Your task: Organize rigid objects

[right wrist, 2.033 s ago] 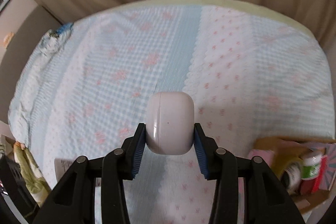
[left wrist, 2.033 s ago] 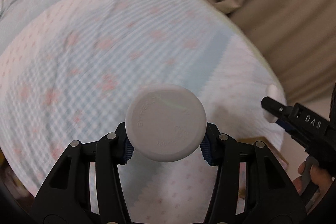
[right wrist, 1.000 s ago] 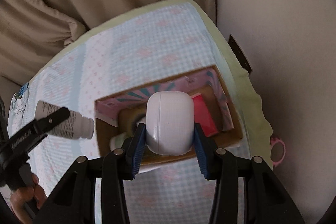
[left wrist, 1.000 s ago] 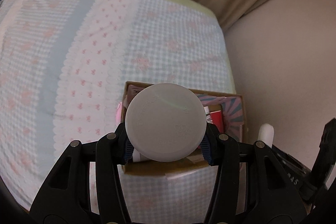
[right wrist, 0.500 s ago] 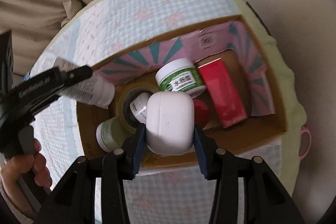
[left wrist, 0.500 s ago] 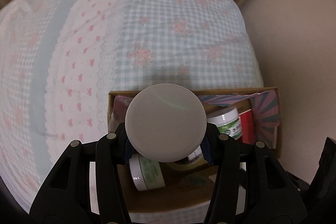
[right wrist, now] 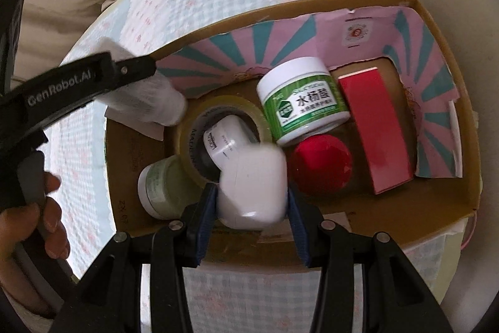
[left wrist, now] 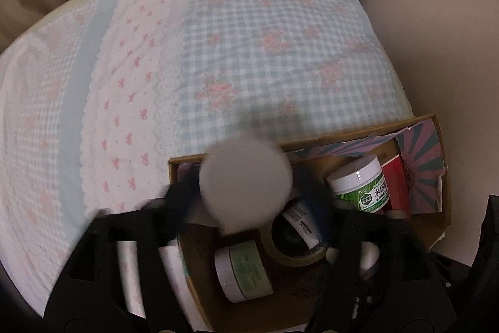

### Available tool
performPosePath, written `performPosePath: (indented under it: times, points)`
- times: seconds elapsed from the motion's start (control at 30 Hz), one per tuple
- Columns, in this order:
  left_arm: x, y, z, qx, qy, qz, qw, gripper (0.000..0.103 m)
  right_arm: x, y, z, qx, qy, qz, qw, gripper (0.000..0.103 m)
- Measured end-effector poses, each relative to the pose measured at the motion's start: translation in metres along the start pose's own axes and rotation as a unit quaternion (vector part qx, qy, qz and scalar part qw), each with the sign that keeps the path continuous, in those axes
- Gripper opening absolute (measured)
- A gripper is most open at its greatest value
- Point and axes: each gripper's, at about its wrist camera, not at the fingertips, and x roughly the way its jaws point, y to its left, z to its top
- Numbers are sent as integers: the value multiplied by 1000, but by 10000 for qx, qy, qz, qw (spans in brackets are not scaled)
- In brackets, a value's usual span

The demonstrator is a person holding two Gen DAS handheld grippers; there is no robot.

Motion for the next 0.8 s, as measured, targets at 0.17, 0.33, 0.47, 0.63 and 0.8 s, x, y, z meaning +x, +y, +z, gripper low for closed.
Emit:
performPosePath:
  times: [0.17, 0.33, 0.47, 0.63, 0.8]
  points:
    - [-16, 4, 0, 10, -116, -93, 9999, 103, -1, 5, -9, -203, 187, -150, 9995, 103]
    - [-22, 11, -2, 17, -165, -8, 9999, 103, -10, 8, -13, -360, 21, -323, 9988, 103]
    - [-25, 17, -9, -21, -93, -12, 10000, 103, -13, 5, -14, -267, -37, -305, 9992, 103]
    - [-34, 19, -17, -3, -52, -4, 10000, 103, -18, 3, -16, -295, -97, -333, 9990, 103]
    - [-40, 16, -23, 62, -33, -77, 9999, 103, -27, 4, -16, -279, -220, -438, 9984, 103]
